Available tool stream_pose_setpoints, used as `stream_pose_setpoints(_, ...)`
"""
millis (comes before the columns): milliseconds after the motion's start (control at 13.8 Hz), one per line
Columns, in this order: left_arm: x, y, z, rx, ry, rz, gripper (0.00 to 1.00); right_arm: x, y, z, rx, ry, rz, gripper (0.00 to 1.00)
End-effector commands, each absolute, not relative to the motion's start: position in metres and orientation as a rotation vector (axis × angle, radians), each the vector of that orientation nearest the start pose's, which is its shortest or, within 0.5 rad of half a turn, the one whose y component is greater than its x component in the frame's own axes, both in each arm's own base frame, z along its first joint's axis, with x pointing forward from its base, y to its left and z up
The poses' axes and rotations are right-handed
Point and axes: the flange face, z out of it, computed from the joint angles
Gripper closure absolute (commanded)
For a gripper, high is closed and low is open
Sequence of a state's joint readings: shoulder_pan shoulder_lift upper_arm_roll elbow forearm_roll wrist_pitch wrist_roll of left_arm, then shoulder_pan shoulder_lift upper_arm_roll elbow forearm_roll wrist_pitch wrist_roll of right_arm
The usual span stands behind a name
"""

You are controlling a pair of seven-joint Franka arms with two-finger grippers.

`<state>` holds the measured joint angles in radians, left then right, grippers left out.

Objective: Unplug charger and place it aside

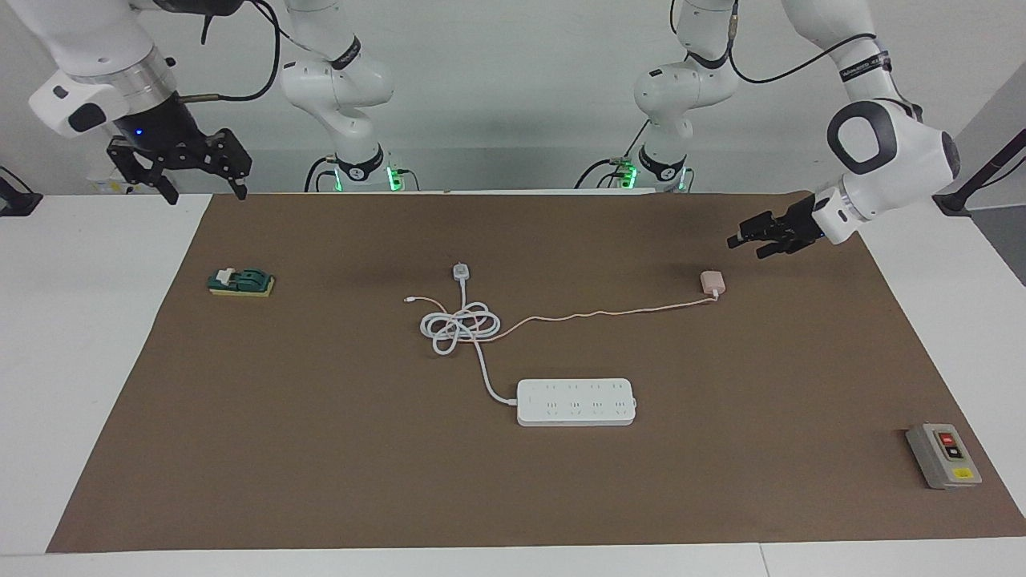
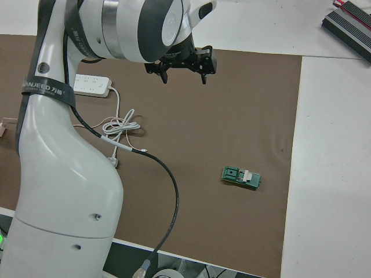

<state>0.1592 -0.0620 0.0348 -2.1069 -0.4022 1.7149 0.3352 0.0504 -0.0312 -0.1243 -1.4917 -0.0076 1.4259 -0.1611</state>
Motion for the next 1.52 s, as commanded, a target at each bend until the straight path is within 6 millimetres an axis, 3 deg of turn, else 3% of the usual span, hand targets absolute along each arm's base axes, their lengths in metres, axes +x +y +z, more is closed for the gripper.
stream_pose_setpoints(0, 0.501, 0.043, 0.48, -3.483, -0.135, 0.373, 0.0, 0.507, -0.045, 0.654, -3.149, -0.151, 0.091, 0.0)
stream_pose_setpoints(217, 0.497, 0.04, 0.543, -3.349, -0.327, 0.233, 0.0, 0.513, -0.044, 0.656, -3.162, -0.13, 0.041, 0.0)
stream_pose_setpoints(289, 0.487, 0.037, 0.562, -3.321, -0.348, 0.237, 0.0, 0.516, -0.043, 0.657, -3.166, -0.121, 0.013, 0.0)
stream_pose_setpoints(434, 0.47, 0.02, 0.588, -3.179, -0.21, 0.157, 0.0, 0.518, -0.044, 0.655, -3.169, -0.094, 0.005, 0.0)
stream_pose_setpoints(578, 0.479, 0.013, 0.602, -3.105, -0.159, 0.102, 0.0, 0.52, -0.045, 0.651, -3.17, -0.048, 0.014, 0.0)
stream_pose_setpoints(723, 0.49, 0.015, 0.605, -3.093, -0.158, 0.149, 0.0, 0.521, -0.043, 0.644, -3.169, -0.049, 0.024, 0.0)
stream_pose_setpoints(867, 0.517, 0.015, 0.606, -3.086, -0.147, 0.217, 0.0, 0.523, -0.045, 0.642, -3.169, -0.047, 0.026, 0.0)
stream_pose_setpoints(1012, 0.524, -0.004, 0.609, -3.093, -0.091, 0.19, 0.0, 0.523, -0.045, 0.641, -3.169, -0.047, 0.029, 0.0)
stream_pose_setpoints(1157, 0.527, -0.041, 0.608, -3.108, 0.011, 0.136, 0.0, 0.523, -0.045, 0.641, -3.169, -0.047, 0.029, 0.0)
stream_pose_setpoints(1446, 0.519, -0.064, 0.598, -3.1, 0.085, 0.162, 0.0, 0.52, -0.042, 0.643, -3.169, -0.054, 0.028, 0.0)
